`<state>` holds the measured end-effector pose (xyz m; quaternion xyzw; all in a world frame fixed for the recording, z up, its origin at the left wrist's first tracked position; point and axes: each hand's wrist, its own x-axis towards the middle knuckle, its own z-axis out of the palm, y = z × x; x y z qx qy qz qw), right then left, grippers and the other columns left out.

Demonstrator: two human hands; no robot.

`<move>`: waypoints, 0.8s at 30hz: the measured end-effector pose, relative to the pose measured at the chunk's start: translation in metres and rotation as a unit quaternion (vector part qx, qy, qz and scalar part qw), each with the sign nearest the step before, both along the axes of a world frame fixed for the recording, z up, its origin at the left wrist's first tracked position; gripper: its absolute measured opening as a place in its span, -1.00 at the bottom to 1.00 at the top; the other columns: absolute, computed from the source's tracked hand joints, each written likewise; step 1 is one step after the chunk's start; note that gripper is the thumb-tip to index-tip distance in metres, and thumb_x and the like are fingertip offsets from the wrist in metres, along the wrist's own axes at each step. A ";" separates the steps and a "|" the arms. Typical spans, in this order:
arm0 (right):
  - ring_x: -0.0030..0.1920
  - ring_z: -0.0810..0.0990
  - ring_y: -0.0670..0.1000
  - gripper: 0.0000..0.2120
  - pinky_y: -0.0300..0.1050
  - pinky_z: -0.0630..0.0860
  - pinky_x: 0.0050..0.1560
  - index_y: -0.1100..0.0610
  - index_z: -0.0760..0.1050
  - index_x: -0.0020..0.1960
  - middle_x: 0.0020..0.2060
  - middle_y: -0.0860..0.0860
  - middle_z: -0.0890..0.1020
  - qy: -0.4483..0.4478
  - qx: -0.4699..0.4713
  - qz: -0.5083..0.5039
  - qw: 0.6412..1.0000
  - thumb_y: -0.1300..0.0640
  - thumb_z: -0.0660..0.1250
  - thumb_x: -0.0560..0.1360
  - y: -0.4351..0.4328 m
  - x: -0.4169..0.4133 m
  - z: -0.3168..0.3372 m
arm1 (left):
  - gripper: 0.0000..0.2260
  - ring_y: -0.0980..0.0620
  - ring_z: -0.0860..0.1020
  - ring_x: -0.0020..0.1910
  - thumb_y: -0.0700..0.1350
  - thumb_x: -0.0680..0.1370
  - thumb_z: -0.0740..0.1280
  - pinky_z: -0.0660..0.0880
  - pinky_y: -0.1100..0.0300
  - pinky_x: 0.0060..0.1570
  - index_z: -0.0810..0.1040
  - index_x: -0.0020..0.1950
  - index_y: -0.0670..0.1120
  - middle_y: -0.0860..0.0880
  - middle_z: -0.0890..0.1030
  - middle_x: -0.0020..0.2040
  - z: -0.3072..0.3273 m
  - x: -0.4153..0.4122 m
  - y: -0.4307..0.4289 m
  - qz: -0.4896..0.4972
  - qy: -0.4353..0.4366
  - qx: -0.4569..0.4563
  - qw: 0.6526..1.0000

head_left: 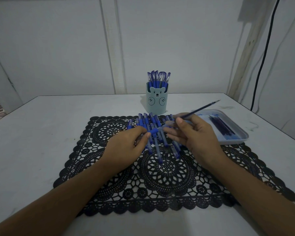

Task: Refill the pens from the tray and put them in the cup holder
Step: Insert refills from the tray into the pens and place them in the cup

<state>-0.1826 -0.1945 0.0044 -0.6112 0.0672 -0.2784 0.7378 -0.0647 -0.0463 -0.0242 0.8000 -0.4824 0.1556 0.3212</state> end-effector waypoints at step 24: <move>-0.12 0.67 0.03 -0.86 -0.19 0.60 -0.14 0.25 0.50 -0.02 -0.16 0.11 0.68 -0.010 0.069 0.073 0.995 0.33 0.17 0.52 -0.003 -0.001 -0.006 | -0.70 0.19 0.42 -0.43 0.10 0.55 0.08 0.26 0.42 -0.48 0.53 -0.04 -0.03 0.16 0.42 -0.44 -0.001 0.002 0.001 -0.064 0.002 -0.053 0.997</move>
